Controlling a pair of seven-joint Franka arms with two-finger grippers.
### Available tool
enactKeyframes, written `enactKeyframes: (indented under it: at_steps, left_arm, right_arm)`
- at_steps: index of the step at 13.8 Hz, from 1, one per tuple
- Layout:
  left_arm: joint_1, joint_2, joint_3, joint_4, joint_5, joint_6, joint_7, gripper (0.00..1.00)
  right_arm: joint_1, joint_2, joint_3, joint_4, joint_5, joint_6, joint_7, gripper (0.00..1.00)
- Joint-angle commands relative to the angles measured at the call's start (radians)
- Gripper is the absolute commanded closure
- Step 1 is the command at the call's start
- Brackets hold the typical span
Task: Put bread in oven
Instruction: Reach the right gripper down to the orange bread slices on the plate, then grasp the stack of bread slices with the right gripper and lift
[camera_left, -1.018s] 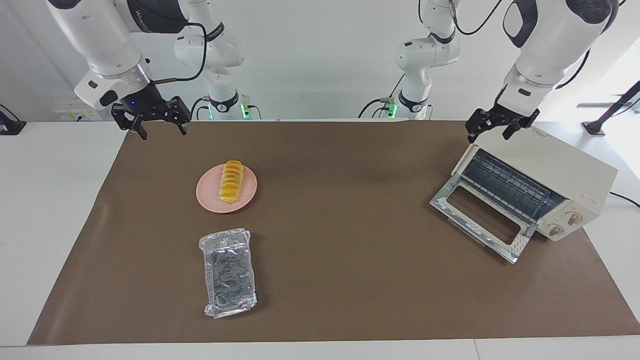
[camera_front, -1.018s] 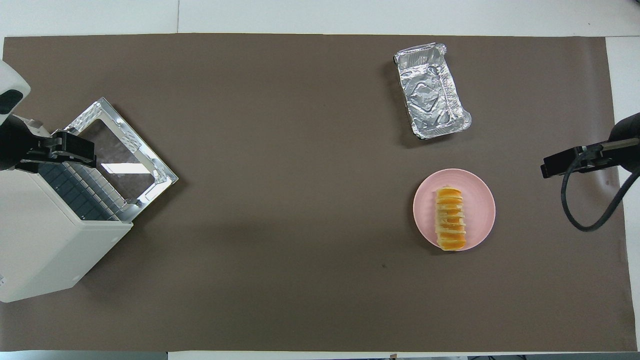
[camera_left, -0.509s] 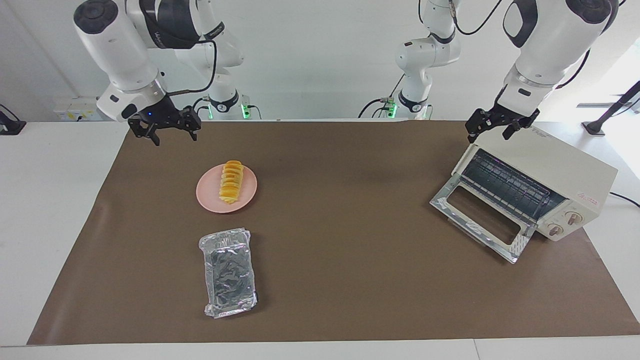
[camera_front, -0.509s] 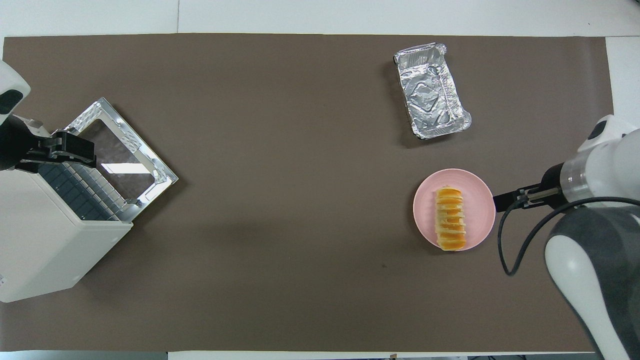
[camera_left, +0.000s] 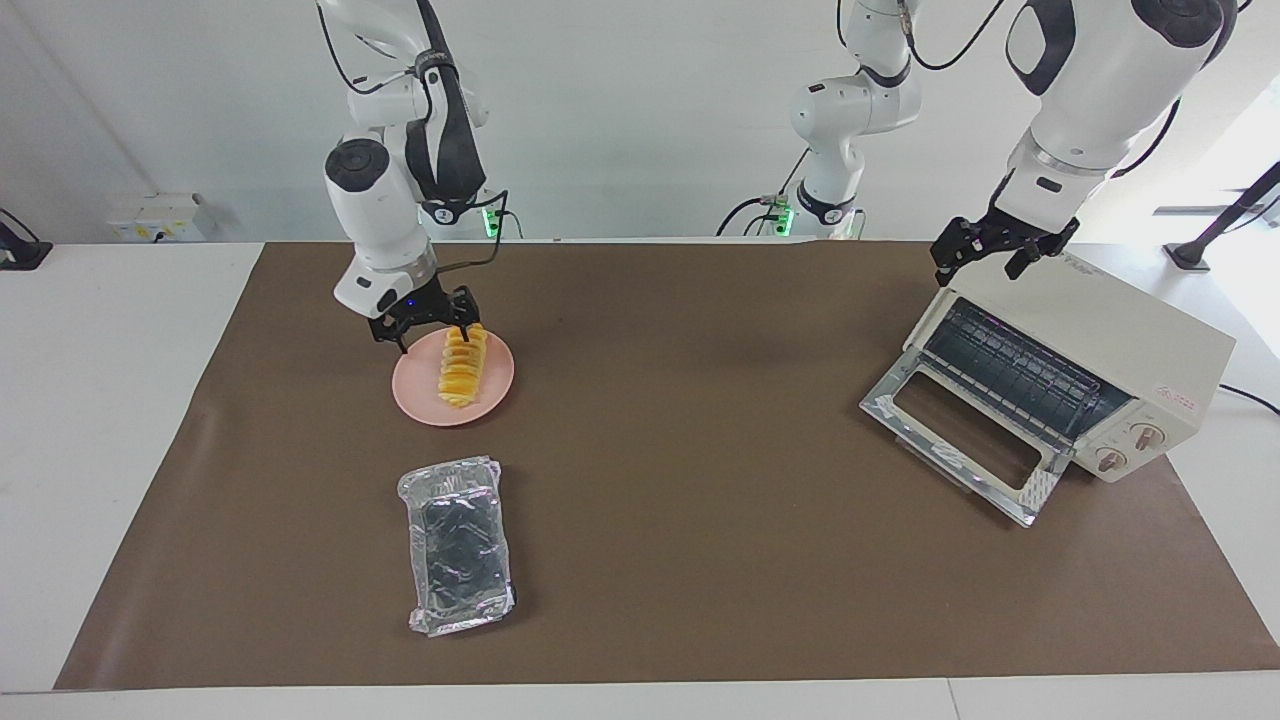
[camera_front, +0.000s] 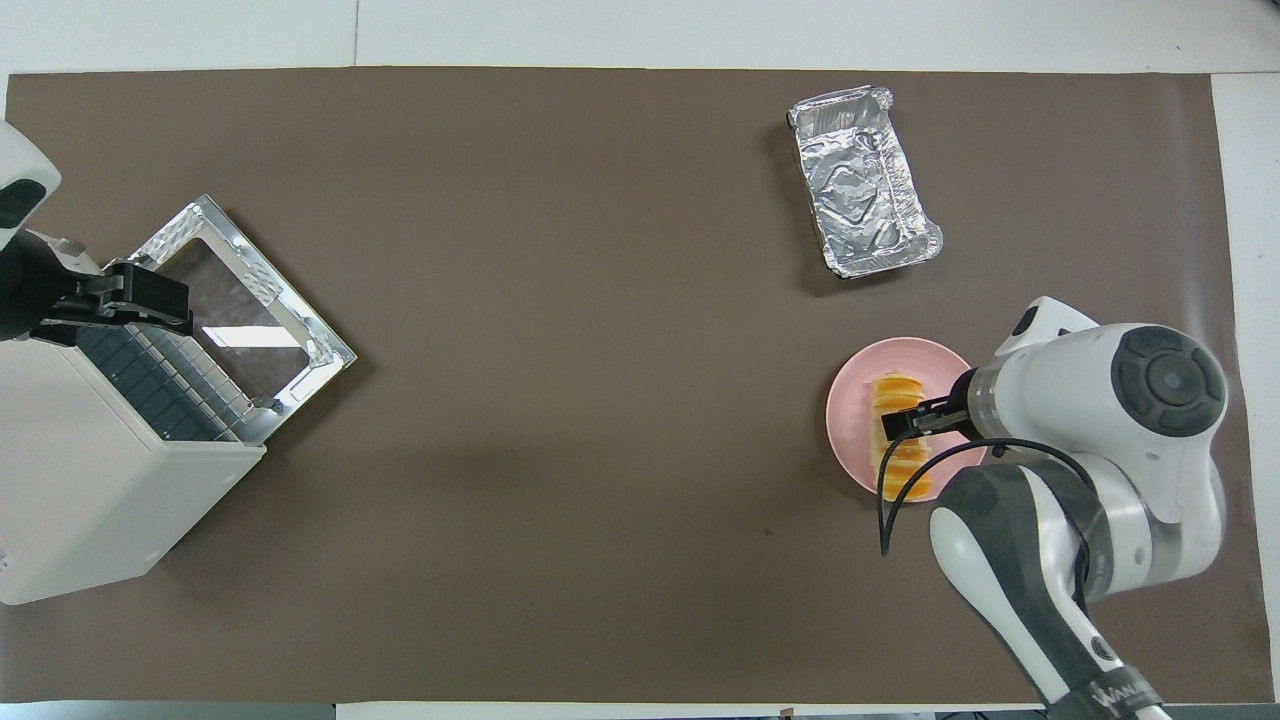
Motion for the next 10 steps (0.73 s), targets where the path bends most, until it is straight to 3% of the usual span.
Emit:
enactKeyframes:
  at_steps: [1,10]
  left_arm:
    - [0.006,-0.027,0.005,-0.03,-0.016,0.018,0.004,0.0]
    - [0.006,-0.027,0.005,-0.03,-0.016,0.018,0.004,0.0]
  right_arm:
    - [0.016,0.044,0.002,-0.04,0.002,0.134,0.009,0.0]
    - [0.007,0.064,0.0,-0.074,0.0,0.175,-0.025,0.0]
